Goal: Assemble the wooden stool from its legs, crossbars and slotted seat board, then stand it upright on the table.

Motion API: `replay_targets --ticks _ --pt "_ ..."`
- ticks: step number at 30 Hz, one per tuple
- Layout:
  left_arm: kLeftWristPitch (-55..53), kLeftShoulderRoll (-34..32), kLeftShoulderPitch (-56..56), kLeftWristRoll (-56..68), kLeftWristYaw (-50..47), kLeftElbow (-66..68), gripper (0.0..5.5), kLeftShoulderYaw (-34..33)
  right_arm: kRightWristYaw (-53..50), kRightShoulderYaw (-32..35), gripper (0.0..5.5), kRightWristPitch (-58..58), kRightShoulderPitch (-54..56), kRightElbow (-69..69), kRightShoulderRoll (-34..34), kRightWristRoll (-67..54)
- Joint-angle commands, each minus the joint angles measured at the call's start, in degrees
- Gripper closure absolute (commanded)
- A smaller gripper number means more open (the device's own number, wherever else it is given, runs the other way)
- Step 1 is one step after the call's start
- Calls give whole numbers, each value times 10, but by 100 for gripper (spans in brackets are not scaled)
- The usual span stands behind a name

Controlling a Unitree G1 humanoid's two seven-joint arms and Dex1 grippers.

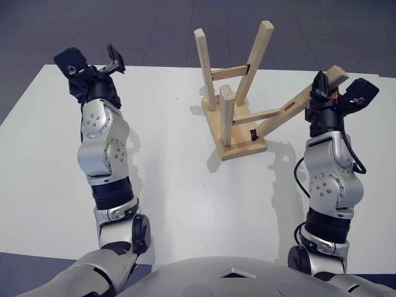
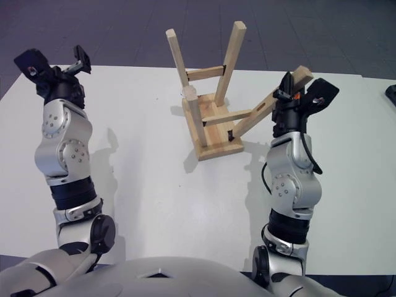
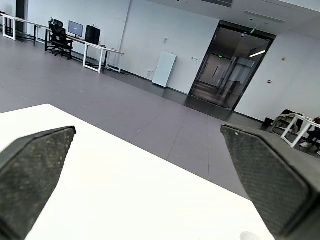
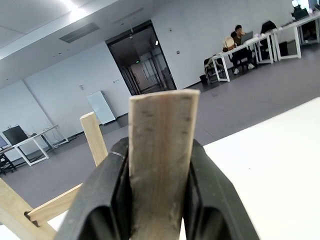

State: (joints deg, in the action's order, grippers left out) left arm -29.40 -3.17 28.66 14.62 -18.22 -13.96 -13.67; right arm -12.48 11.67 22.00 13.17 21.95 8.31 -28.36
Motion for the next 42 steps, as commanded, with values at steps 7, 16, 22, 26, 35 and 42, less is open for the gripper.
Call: replay_targets --ticks 7,16,22,26,35,42 --pt "-2 -4 -6 -36 46 -13 10 60 88 45 447 24 6 -12 6 -91" --pt "26 -5 0 -32 75 17 10 33 171 119 447 27 47 -113 33 -192" --pt "36 -6 8 -36 87 31 10 30 169 132 447 11 25 -135 22 -182" --pt "35 -5 4 -40 88 26 10 32 172 125 447 1 18 -139 23 -166" --pt "23 -3 -3 -44 88 3 10 38 170 65 447 -12 -2 -132 25 -90" --pt "7 -3 -8 -44 92 -23 10 48 183 19 447 -27 -53 -144 17 -43"
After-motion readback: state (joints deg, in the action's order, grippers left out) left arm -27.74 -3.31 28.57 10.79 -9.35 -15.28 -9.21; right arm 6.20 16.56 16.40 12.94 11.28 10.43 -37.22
